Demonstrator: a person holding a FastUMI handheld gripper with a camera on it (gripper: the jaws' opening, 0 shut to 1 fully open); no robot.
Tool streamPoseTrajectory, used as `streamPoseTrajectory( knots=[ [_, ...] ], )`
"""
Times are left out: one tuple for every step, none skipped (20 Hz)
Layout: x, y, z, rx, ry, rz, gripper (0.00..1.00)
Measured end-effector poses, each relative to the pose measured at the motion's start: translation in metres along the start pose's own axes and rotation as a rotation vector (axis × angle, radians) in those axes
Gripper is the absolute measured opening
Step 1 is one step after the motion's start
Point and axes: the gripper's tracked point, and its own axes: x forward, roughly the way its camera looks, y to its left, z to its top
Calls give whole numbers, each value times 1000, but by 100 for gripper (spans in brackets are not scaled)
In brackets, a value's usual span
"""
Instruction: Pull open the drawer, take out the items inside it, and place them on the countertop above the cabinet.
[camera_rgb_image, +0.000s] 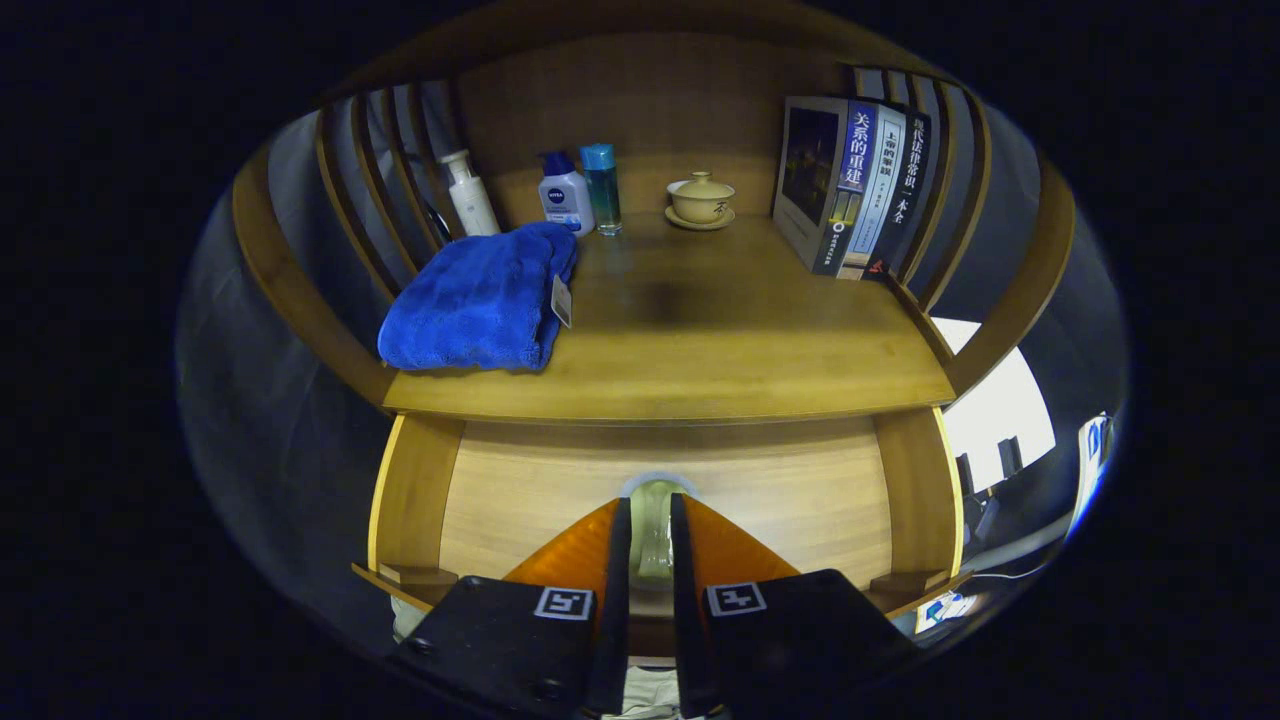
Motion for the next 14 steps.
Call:
streamPoseTrajectory(
  knots=[
    [7, 1, -6, 12, 21, 8, 28],
    [14, 3, -11, 31, 39, 19, 28],
    [25, 4, -15, 49, 58, 29, 28],
    [34, 4, -18, 62, 74, 34, 28],
    [43, 2, -21, 70, 89, 30, 28],
    [51, 0, -24, 67, 98, 26, 28],
    [58, 0, -26, 63, 112, 25, 33],
    [66, -2, -29, 55, 124, 16, 39],
    [72, -4, -32, 48, 135, 5, 46],
    [78, -3, -35, 45, 149, 8, 46],
    [82, 0, -39, 49, 164, 16, 49],
    [86, 3, -42, 48, 180, 22, 52],
    [93, 1, -46, 42, 194, 14, 54],
    [98, -2, -49, 36, 207, 0, 57]
  ],
)
